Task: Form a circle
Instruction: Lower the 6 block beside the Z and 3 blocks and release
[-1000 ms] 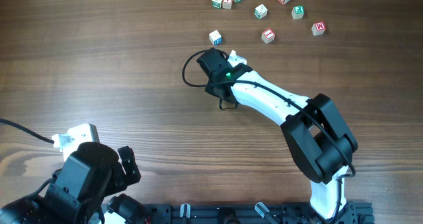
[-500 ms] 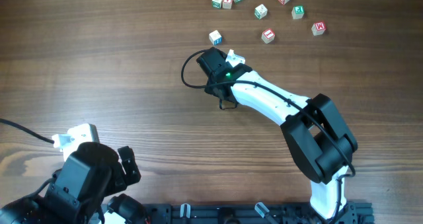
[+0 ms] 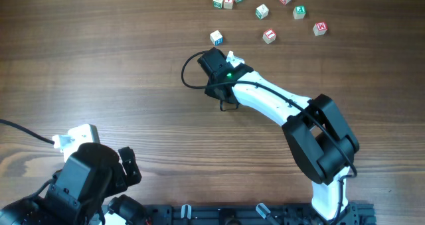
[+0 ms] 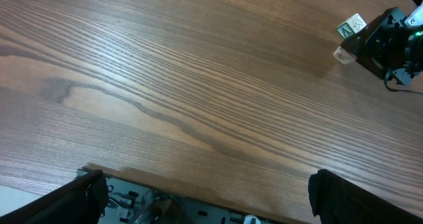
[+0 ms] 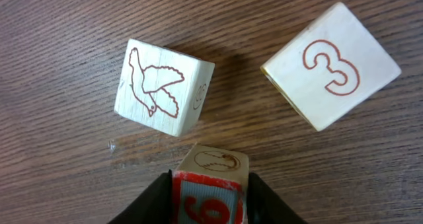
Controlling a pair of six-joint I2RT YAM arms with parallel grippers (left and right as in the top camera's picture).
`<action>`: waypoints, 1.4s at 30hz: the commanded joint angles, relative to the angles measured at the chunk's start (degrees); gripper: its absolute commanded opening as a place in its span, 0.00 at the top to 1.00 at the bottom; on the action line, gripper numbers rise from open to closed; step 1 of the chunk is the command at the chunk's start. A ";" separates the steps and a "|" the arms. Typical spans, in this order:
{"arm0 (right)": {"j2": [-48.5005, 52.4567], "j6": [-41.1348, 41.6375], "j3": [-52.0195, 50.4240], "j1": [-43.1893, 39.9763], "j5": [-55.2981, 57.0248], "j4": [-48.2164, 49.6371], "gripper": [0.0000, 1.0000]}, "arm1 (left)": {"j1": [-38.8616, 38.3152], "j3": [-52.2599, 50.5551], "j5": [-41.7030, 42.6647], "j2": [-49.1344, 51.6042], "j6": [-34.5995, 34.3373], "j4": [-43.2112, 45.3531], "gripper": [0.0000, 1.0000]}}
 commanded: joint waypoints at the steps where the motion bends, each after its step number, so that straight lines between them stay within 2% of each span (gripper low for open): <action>1: 1.14 -0.28 -0.83 -0.07 -0.63 -0.11 0.66 | 0.26 -0.11 0.07 -0.11 -0.74 -0.02 0.00; 36: 1.14 7.39 -0.83 -0.07 2.40 -0.76 0.71 | 0.26 -0.11 0.07 -0.11 -0.74 -0.02 0.00; 42: 1.14 7.32 -0.83 -0.07 3.30 -0.74 0.65 | 0.26 -0.11 0.07 -0.11 -0.74 -0.02 0.00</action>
